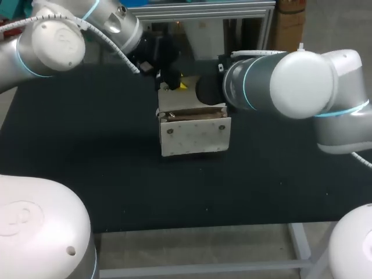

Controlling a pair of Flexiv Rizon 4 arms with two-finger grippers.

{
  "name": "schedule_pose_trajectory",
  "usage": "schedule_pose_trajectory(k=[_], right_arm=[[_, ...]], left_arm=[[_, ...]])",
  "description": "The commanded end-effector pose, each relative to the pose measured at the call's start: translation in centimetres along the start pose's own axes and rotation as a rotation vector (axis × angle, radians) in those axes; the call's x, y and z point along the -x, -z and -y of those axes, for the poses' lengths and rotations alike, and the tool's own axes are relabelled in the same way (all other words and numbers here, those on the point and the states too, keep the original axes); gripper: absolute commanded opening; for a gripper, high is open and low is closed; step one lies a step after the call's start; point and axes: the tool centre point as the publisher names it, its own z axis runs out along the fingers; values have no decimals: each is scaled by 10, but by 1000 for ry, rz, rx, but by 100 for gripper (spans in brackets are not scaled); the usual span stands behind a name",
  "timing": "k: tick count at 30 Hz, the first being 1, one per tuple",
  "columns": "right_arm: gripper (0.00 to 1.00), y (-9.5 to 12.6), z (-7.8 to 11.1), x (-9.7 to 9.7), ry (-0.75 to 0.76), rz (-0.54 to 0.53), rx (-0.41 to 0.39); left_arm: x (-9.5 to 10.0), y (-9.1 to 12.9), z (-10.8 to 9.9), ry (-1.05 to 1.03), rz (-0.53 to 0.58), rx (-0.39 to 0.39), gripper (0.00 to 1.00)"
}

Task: Pick up the bag, open it, inspect its contents, close it, and place it on the opposite side

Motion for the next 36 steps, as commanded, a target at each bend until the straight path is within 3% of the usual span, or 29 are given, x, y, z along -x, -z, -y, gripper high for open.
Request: schedule_pose_trajectory(k=[1, 5, 11, 26, 29, 32, 36], right_arm=[[0, 31, 8, -12, -7, 30, 9], [0, 41, 9, -19, -14, 21, 16], [0, 47, 8, -25, -11, 15, 15], [0, 29, 0, -50, 22, 1, 71], [0, 30, -1, -55, -2, -30, 48], [0, 30, -3, -62, -47, -93, -24], [0, 28, -4, -73, -166, -170, -3]], left_arm=[[15, -16, -13, 25, -112, -26, 0], [23, -34, -26, 57, -200, -51, 0], [32, -50, -45, 118, -218, -69, 0], [42, -66, -65, 152, -120, -16, 0], [44, -69, -71, 176, -103, -17, 0], [45, -71, -74, 202, -86, -15, 0], [46, -75, -77, 232, -60, 24, 0]])
